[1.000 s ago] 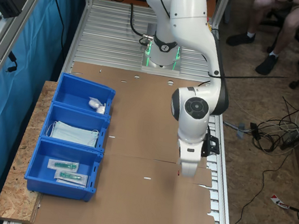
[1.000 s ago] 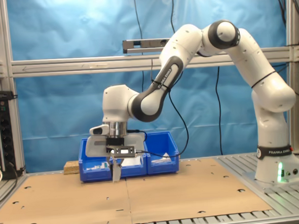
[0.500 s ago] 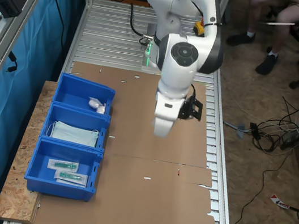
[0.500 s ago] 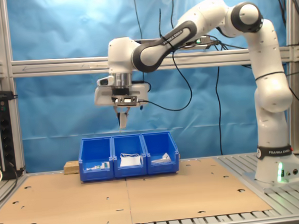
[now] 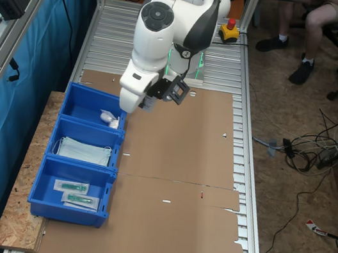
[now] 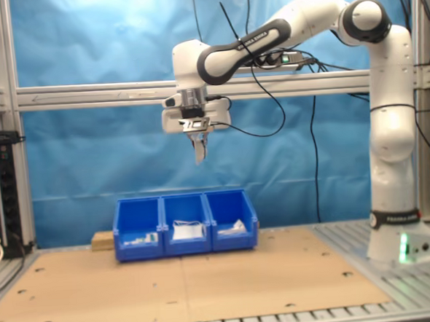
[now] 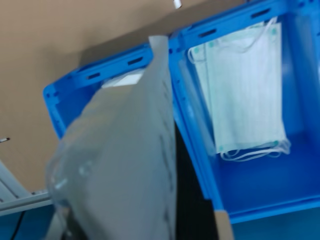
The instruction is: Pick and place sorting task of medical equipment.
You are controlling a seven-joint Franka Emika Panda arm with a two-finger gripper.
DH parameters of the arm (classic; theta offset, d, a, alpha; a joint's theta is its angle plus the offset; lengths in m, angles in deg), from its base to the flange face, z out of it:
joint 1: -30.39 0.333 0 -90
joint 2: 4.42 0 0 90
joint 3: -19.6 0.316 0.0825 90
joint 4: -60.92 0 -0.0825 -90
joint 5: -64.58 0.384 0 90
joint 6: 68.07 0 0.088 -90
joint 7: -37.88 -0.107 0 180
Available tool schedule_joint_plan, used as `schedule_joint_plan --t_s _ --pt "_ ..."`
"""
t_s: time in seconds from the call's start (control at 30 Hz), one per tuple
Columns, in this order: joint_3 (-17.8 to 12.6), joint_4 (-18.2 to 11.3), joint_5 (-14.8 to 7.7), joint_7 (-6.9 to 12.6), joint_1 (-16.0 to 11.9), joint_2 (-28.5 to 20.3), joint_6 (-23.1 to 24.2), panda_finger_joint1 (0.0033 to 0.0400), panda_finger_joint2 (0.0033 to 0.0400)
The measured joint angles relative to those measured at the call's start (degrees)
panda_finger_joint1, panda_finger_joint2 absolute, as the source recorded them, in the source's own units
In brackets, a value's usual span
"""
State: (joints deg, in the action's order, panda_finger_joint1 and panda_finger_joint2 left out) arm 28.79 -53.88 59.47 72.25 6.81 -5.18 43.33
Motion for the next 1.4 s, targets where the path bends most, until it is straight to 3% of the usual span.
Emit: schedule_joint_plan --t_s 0.33,0.63,1.03,1.4 --pt "-4.31 -4.74 0.00 -0.03 -2.70 -0.17 -1.29 0.0061 0.0061" --pt "-7.57 -10.83 0.00 -1.51 -3.27 -0.14 4.71 0.0061 0.0061" --pt "-10.43 -16.89 0.00 -5.77 -3.42 0.20 15.70 0.0061 0.0061" --pt "-12.47 -18.35 0.00 -11.13 -3.45 2.23 23.43 0.0061 0.0061"
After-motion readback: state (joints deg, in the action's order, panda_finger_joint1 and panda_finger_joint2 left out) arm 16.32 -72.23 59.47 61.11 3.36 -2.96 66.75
